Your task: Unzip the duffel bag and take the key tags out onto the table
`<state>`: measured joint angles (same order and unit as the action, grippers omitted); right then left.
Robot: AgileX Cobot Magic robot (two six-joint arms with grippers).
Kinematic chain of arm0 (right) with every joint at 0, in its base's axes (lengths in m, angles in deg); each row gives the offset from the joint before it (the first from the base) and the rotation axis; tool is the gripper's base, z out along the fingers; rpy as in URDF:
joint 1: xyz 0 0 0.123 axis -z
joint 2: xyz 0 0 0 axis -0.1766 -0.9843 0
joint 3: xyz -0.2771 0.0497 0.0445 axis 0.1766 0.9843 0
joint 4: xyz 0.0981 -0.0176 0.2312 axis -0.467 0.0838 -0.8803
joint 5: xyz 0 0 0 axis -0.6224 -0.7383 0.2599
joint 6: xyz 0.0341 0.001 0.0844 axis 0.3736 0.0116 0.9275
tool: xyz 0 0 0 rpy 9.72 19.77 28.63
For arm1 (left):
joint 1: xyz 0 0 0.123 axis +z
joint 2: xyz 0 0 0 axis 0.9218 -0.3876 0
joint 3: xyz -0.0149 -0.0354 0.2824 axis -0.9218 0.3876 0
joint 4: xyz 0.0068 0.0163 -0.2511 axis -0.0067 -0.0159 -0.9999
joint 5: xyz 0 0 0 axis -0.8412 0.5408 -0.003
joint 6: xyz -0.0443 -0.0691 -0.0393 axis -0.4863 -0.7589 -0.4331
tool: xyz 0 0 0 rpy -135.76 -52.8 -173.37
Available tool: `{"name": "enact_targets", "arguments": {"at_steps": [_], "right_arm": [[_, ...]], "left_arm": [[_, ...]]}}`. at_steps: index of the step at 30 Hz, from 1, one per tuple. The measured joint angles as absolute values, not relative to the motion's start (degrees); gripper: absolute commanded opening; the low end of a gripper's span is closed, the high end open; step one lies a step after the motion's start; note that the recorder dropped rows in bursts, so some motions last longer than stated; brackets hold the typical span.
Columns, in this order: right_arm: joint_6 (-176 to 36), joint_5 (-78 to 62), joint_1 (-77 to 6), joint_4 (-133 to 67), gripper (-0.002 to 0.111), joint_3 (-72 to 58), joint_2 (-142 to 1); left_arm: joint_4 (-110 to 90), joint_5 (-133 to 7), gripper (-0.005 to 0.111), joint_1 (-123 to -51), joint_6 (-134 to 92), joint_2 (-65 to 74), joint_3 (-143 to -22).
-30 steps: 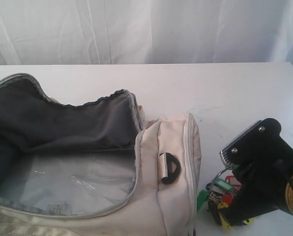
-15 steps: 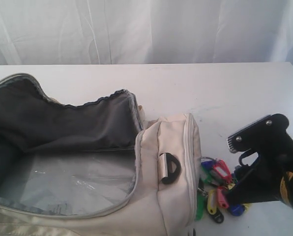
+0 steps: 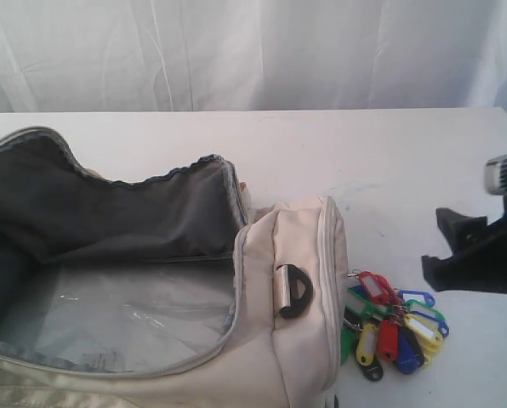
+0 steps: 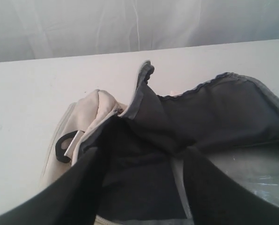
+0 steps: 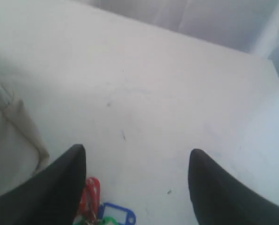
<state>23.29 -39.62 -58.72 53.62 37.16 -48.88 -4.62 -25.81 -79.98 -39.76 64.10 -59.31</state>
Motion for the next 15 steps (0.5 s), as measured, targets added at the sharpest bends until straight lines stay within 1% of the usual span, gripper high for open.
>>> {"name": "enact_targets", "arguments": {"at_steps": [8,11,15], "right_arm": [[18.6,-39.0,-58.7,52.8,0.059,37.2,-31.0],[12.2,-38.1,-58.7,48.0,0.054,37.2,-25.9],[-1.7,-37.6,-58.7,34.3,0.048,37.2,-19.6]], "left_arm": [[-4.7,-23.4,0.056,-80.0,-38.5,70.7,-59.3],[-5.0,-22.1,0.056,-80.0,-38.4,71.9,-59.3],[-5.1,-21.4,0.056,-80.0,-38.3,73.4,-59.3]]}}
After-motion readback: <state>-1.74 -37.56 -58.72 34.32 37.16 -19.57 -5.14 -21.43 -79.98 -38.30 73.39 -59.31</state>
